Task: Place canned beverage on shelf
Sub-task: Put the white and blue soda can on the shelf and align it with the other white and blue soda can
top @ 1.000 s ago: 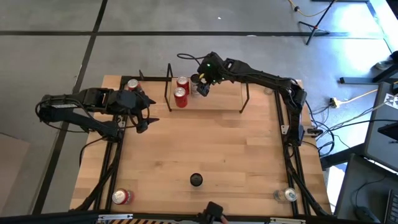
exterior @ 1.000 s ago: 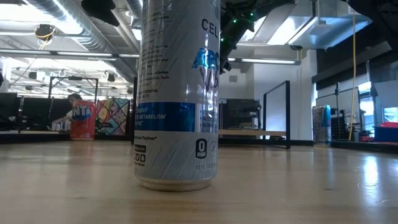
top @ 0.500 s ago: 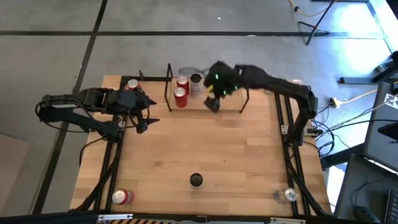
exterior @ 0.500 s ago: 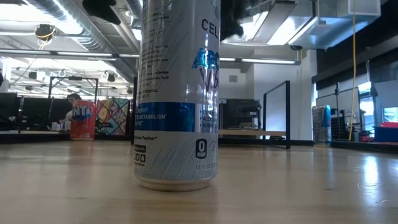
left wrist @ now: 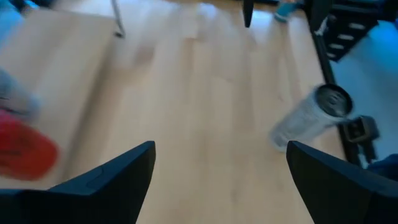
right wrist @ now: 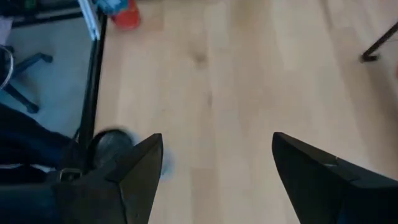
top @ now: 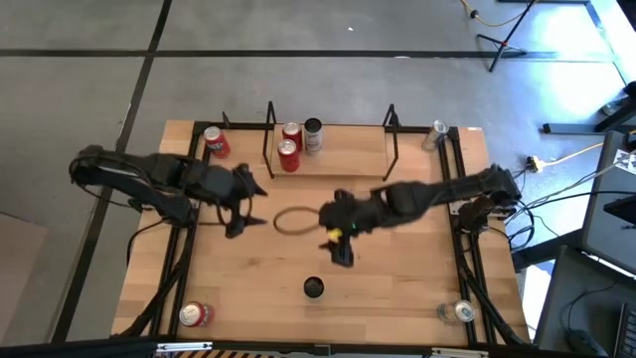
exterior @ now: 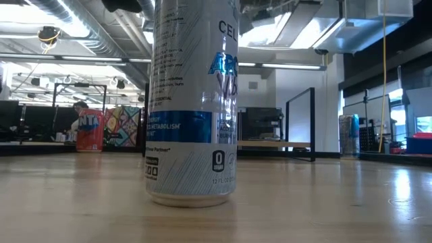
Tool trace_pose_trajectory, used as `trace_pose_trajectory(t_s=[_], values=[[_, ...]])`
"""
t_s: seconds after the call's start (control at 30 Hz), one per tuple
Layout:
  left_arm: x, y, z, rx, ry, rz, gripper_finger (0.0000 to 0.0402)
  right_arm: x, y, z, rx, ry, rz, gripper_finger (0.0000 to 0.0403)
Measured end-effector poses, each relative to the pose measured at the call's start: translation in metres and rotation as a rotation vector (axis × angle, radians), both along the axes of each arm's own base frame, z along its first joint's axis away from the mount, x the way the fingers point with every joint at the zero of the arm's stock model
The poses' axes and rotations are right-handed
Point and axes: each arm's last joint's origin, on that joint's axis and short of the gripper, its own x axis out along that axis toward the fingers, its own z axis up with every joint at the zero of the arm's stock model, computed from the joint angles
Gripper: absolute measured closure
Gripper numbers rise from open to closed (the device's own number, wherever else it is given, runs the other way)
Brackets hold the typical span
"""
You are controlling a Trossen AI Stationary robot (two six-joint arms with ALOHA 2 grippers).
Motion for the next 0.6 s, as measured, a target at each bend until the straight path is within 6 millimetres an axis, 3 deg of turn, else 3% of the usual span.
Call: trace_pose_trajectory(t_s=[0.27, 0.43, 0.6], values=[[0.022, -0.057, -0.025, -0.083, 0.064, 0.059, 0.005, -0.025, 0.044, -0.051, -0.015, 0.137, -0.012, 0.0113], [0.037, -0.107, -0.051, -0.132, 0.055, 0.093, 0.005, -0.037, 0.055, -0.092, -0.013, 0.192, -0.09, 0.0113], [0.055, -0.152, -0.088, -0.195, 0.046, 0.139, 0.005, -0.034, 0.057, -0.118, 0.091, 0.115, -0.163, 0.0113]])
